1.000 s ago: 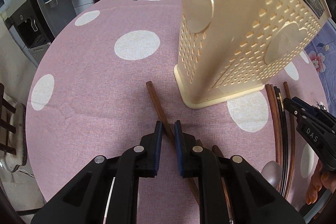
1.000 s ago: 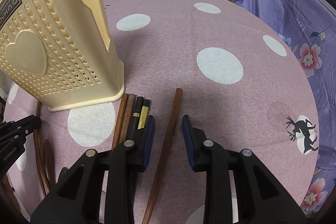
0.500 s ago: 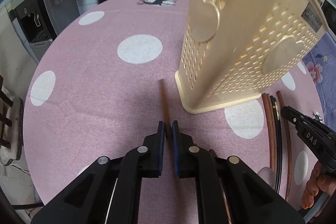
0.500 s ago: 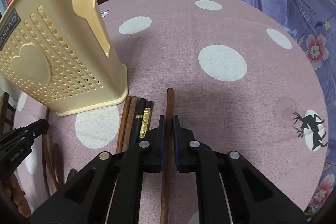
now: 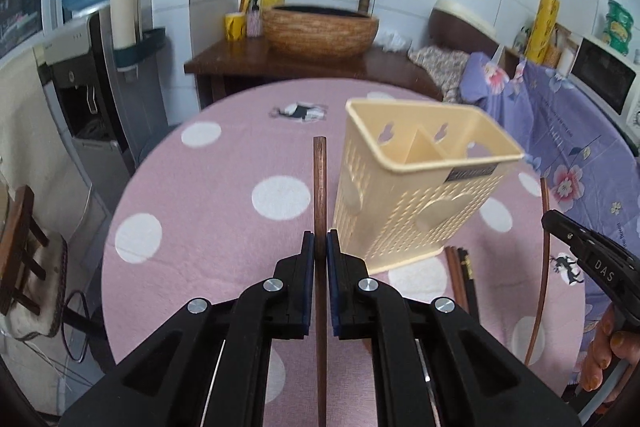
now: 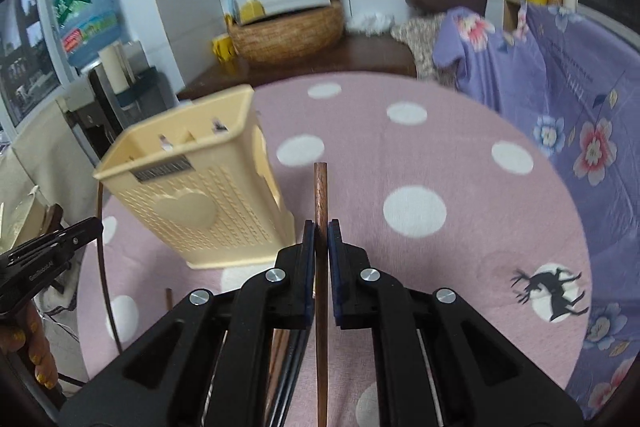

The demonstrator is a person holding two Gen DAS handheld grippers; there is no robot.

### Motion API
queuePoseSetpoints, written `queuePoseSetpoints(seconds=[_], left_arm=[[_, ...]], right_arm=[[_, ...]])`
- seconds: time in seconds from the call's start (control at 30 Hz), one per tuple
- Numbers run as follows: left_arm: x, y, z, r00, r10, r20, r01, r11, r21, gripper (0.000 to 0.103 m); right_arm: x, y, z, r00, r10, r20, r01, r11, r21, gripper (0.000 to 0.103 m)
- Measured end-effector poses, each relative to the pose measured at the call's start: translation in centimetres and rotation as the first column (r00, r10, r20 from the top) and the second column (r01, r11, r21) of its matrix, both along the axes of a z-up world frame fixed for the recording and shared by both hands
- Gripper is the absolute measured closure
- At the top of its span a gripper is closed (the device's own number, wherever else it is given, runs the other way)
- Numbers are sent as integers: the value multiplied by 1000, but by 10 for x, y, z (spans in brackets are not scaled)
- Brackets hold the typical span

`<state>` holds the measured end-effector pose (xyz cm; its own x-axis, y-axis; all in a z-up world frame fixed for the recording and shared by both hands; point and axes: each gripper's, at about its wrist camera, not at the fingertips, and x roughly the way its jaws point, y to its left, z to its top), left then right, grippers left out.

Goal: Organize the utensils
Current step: 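Lift the left tool's chopstick above the cream holder while the right tool lifts its chopstick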

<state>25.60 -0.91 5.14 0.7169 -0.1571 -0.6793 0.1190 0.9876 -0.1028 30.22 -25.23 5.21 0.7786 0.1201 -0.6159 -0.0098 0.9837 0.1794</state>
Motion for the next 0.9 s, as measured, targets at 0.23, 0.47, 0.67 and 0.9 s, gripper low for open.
queuePoseSetpoints(seconds=[0.23,0.47,0.67,0.9], left_arm=[[-9,9,27,997,-12,74,13,1000,-24,96],[-19,13,39,993,-13,121,15,1000,-18,96],[-23,19,46,989,-7,145,10,1000,-21,96],[-28,24,56,985,-3,172,9,999,-35,96]], right_arm=[[-34,-2,46,992,36,117,-38,999,13,95],[-50,-2,65,985,59,164,-59,998,-8,95],[-55,-1,70,981,71,178,-70,997,-14,95],[-55,0,77,979,80,186,-78,997,-21,95]])
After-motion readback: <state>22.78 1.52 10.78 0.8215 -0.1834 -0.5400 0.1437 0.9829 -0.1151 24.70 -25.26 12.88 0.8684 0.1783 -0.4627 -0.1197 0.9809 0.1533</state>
